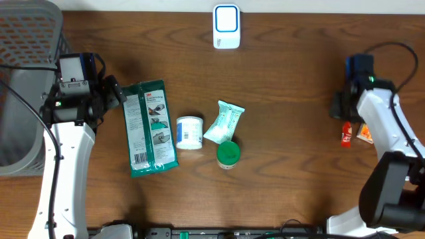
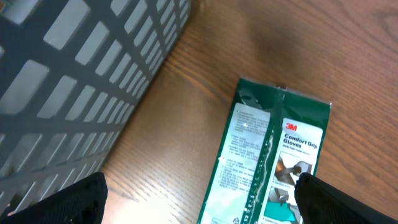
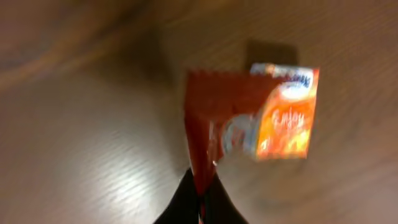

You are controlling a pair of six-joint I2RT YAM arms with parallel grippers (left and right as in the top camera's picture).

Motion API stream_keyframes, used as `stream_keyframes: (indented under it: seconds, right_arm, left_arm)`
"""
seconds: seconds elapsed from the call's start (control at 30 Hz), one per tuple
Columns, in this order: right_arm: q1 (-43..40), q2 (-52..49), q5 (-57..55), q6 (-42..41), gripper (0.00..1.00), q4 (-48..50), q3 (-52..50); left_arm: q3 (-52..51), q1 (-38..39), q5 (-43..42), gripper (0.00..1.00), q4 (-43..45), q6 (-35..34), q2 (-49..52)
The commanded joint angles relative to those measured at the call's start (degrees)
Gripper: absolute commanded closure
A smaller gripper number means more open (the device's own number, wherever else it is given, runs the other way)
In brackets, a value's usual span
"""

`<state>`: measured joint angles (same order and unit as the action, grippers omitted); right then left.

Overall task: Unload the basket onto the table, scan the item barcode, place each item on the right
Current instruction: 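Carry the Nescafe sachet to the right table edge beside the Kleenex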

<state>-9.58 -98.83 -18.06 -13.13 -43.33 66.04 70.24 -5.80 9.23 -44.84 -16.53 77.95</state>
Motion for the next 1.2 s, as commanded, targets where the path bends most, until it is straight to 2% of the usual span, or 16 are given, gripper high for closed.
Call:
stream_keyframes:
  seconds: [0.0, 0.17, 0.27, 0.3, 0.37, 0.4, 0.53, 0.6, 0.67, 0.73, 0.77, 0.8, 0.83, 0.93, 1.07, 1.17]
  right_arm:
    - [-3.4, 0.2, -1.6, 1.5, 0.99, 5.9, -5.9]
    - [-5.6, 0.2, -0.9, 7.0, 0.99, 14.2, -11.1]
    - [-5.8, 0.2, -1.0, 9.1, 0.99, 15.8, -12.1]
    - [-5.7, 0.2, -1.0, 9.1, 0.91, 16.0, -12.1]
    - [-5.7, 0.3, -1.0, 9.2, 0.49, 16.3, -12.0]
    - [-5.7, 0.3, -0.9, 9.4, 0.39, 16.3, -11.8]
    - [-5.7, 1.1, 6.3, 12.0, 0.18, 10.9, -7.1]
    - [-5.7, 1.2, 12.5, 12.0, 0.14, 6.8, -3.6]
    - [-5.7, 1.2, 18.1, 11.9, 0.18, 3.6, -1.3]
    - [-5.7, 1.2, 22.7, 12.0, 0.4, 1.2, -0.8]
    - [-5.7, 1.2, 23.4, 12.0, 0.56, 0.2, -1.0]
    - [-5.7, 1.2, 23.2, 11.9, 0.84, -0.5, -1.5]
    - [-5.7, 1.2, 22.2, 11.9, 0.92, -0.9, -2.4]
    - [-5.7, 1.2, 18.4, 11.9, 0.97, 0.5, -6.0]
    - [-5.8, 1.2, 11.8, 11.8, 0.96, 6.9, -12.9]
    - [-5.9, 1.2, 2.2, 9.0, 0.96, 9.7, -16.7]
  left_arm:
    - [1.2, -0.2, 0.7, 0.04, 0.0, -0.1, -0.2]
    - [1.2, -0.2, 0.7, 0.04, 0.0, -0.1, -0.1]
    - [1.2, -0.2, 0.6, 0.04, 0.0, -0.1, -0.1]
    - [1.2, -0.2, 0.7, 0.04, 0.0, -0.1, -0.1]
    - [1.2, -0.2, 0.7, 0.04, 0.0, -0.1, -0.2]
    - [1.2, -0.2, 0.7, 0.04, 0.0, -0.1, -0.2]
    - [1.2, -0.2, 0.6, 0.04, 0.0, -0.1, -0.2]
    - [1.2, -0.2, 0.7, 0.04, 0.0, -0.1, -0.1]
    - [1.2, -0.2, 0.6, 0.04, 0.0, -0.1, -0.1]
    - [1.2, -0.2, 0.7, 0.04, 0.0, -0.1, -0.1]
    - [1.2, -0.2, 0.7, 0.04, 0.0, -0.1, -0.1]
    - [1.2, -0.2, 0.7, 0.04, 0.0, -0.1, -0.1]
    - [1.2, -0.2, 0.7, 0.04, 0.0, -0.1, -0.2]
    - [1.2, -0.2, 0.7, 0.04, 0.0, -0.1, -0.1]
    - [1.2, -0.2, 0.7, 0.04, 0.0, -0.1, -0.1]
    - [1.2, -0.2, 0.6, 0.04, 0.0, -0.1, -0.2]
